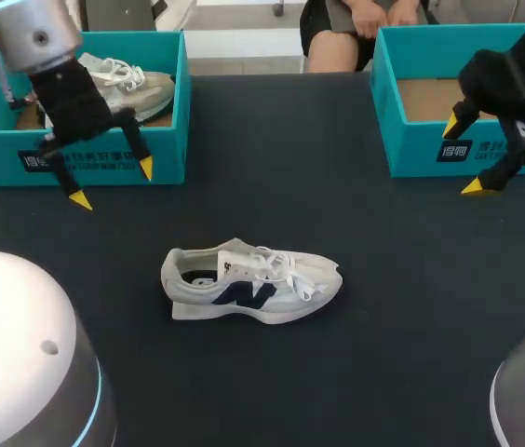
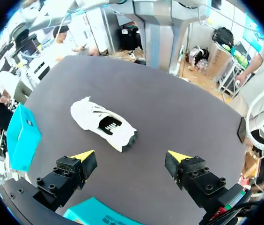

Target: Take the shoe out of the shoebox, open the shoe tongue, remove and reinsert the insole, then place the shoe into the shoebox

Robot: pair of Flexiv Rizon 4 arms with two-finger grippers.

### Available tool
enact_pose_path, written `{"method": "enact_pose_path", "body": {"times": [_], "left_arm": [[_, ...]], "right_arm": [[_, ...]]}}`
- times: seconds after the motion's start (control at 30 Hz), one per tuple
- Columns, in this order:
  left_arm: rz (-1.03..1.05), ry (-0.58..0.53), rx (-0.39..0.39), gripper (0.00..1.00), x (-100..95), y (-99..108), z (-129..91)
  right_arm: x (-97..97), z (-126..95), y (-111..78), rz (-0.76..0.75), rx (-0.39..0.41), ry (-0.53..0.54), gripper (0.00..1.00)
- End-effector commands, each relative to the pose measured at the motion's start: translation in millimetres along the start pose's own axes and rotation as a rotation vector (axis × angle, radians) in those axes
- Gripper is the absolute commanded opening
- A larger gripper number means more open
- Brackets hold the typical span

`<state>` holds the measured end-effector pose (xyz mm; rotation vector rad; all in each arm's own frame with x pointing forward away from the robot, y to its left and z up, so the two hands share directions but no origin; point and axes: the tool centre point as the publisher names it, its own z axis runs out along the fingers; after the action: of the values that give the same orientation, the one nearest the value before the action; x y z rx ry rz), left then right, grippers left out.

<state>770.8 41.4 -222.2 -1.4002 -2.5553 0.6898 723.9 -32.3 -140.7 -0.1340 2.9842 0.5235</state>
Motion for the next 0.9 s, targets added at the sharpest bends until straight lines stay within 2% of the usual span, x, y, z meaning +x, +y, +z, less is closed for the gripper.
{"method": "enact_pose_path", "body": {"times": [0.03,0.7,0.77,0.87,0.9], "left_arm": [[-0.674,-0.272,0.514,1.0,14.0,17,-8],[-0.674,-0.272,0.514,1.0,14.0,17,-8],[-0.693,-0.339,0.609,1.0,21.7,25,-16],[-0.72,-0.42,0.655,1.0,36.1,29,-15],[-0.725,-0.451,0.629,1.0,41.3,29,-11]], "right_arm": [[-2.2,1,1.0,0.001,0.003,0.004,1.0],[-2.2,1,1.0,0.001,0.003,0.004,1.0],[-2.2,1,1.0,0.001,0.003,0.004,1.0],[-2.2,1,1.0,0.001,0.003,0.004,1.0],[-2.2,1,1.0,0.001,0.003,0.004,1.0]]}}
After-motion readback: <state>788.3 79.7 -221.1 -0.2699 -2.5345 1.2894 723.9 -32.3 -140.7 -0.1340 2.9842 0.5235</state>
